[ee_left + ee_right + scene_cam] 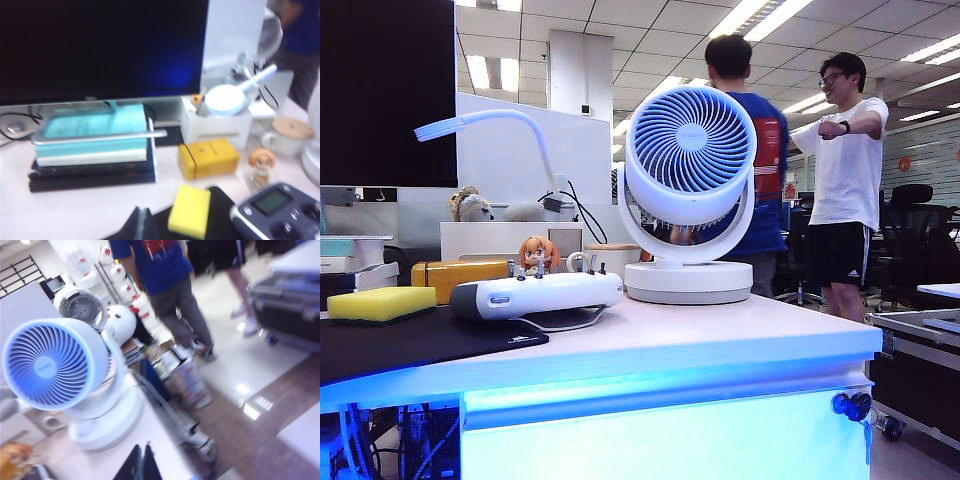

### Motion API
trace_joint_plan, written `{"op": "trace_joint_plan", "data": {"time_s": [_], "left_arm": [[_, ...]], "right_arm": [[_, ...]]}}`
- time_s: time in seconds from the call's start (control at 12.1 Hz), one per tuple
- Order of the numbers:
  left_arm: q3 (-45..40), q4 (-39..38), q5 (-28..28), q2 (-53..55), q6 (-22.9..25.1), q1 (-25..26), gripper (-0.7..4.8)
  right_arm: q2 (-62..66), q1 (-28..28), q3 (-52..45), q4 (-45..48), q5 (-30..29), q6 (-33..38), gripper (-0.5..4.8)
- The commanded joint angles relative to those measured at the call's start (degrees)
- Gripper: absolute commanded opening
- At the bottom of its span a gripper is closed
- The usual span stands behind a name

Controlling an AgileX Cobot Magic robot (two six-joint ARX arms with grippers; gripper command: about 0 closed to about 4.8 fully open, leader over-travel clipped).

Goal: Open the drawer, place the cleaning sponge inside, then close the drawer.

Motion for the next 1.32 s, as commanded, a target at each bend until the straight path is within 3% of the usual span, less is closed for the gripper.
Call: {"op": "trace_joint_plan", "data": {"time_s": [0.08,0.16,0.33,0.82,0.91,1.15,1.32], "left_arm": [[6.3,-6.0,3.8,4.1,0.4,-0.1,-0.05],[8.7,-8.2,8.2,6.0,-0.2,-0.1,-0.05],[11.8,-12.5,11.6,8.5,-0.2,-0.2,-0.05],[12.8,-15.2,16.9,10.3,2.4,-0.3,-0.05],[12.8,-15.7,22.8,10.8,4.8,-1.7,-0.05],[12.8,-16.0,22.8,10.9,7.1,-4.9,-0.05],[12.8,-16.0,22.6,11.5,6.7,-8.6,-0.05]], "right_arm": [[6.4,0.1,4.1,0.4,-2.6,5.3,-0.06],[11.2,0.1,6.2,0.7,-4.3,7.2,-0.06],[17.4,0.1,8.6,1.3,-9.8,9.4,-0.06],[29.2,0.1,10.6,1.3,-25.0,18.3,-0.06],[32.3,0.1,10.6,1.5,-27.3,20.2,-0.06],[34.9,0.0,10.5,3.1,-29.5,20.8,-0.06],[39.3,0.0,10.5,3.9,-34.8,21.2,-0.06]]}}
